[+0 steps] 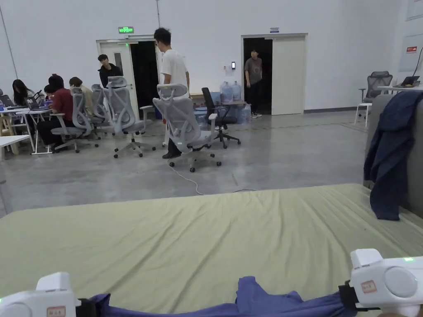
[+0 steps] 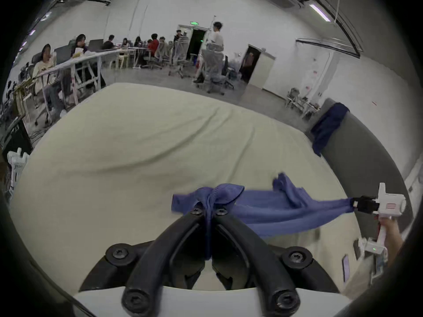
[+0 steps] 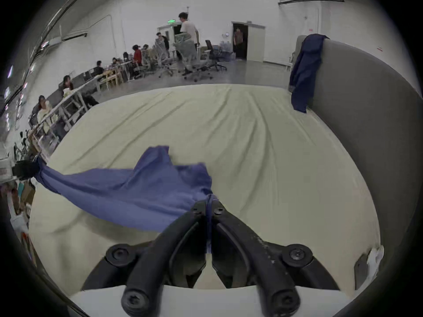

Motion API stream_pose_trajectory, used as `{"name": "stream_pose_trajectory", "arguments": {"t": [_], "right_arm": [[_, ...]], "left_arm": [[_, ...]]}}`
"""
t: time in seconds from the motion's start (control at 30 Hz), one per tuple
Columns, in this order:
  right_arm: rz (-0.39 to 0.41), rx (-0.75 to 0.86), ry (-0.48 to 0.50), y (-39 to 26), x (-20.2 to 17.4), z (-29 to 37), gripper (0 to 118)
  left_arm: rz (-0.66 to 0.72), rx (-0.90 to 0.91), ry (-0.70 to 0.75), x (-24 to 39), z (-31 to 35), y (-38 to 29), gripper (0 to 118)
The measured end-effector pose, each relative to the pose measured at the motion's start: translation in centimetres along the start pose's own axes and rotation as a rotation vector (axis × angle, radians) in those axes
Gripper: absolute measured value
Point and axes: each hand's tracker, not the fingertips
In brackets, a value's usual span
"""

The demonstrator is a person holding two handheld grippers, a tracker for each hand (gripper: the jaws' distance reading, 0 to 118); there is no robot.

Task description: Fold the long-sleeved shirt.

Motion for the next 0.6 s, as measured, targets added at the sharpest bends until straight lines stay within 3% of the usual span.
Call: {"name": "stream_pose_trajectory", "arguments": {"t": [0.33,0.6], "right_arm": [[0.075,0.028,0.047,-15.7,0.6,15.3,5],[0.120,-0.063,0.037,-27.0,0.0,19.0,5]], "left_arm": [[-0.047,-0.066,-0.020,-1.6,14.4,-13.3,3],[-0.052,-0.164,-0.035,-1.5,21.2,-24.7,3]]}}
